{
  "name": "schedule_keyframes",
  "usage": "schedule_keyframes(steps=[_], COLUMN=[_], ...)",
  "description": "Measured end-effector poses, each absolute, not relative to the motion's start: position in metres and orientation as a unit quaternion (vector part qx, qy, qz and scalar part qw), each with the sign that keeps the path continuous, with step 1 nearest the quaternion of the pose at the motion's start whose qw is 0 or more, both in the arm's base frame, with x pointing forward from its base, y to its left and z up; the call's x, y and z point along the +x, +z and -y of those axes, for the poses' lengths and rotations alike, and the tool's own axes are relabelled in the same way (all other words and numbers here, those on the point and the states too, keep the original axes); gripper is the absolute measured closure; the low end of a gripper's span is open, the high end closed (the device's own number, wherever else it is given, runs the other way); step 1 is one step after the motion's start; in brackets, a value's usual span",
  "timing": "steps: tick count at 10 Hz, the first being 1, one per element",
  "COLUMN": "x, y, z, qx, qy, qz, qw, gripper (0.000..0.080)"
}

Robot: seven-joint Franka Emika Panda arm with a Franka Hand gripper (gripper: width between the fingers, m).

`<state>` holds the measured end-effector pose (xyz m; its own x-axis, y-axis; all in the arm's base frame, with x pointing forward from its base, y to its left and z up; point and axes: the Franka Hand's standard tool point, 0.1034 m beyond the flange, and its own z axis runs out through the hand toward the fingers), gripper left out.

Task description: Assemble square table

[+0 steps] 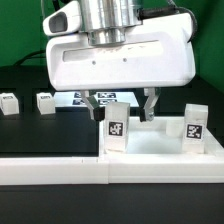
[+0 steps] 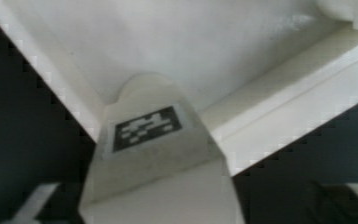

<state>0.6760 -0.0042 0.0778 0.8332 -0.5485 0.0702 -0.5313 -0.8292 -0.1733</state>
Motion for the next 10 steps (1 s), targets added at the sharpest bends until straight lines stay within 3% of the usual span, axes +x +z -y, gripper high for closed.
schedule_keyframes(steps=[1,2,6,8,10], x=[0.676,0.675,0.672,0.669,0.669], y=[0.078,0.077,0.078,0.074,0.072], z=[0.004,0.008,0.014,0.01,0.01], qx=[-0.945,-0.933,-0.818,-0.699,-0.626], qy=[-0.056,-0.053,-0.026,0.009,0.027], qz=[-0.312,-0.348,-0.567,-0.705,-0.767], qw=[0.075,0.075,0.088,0.12,0.136], gripper=[0.0357,0.0485,0.0485,0.0489,0.0495])
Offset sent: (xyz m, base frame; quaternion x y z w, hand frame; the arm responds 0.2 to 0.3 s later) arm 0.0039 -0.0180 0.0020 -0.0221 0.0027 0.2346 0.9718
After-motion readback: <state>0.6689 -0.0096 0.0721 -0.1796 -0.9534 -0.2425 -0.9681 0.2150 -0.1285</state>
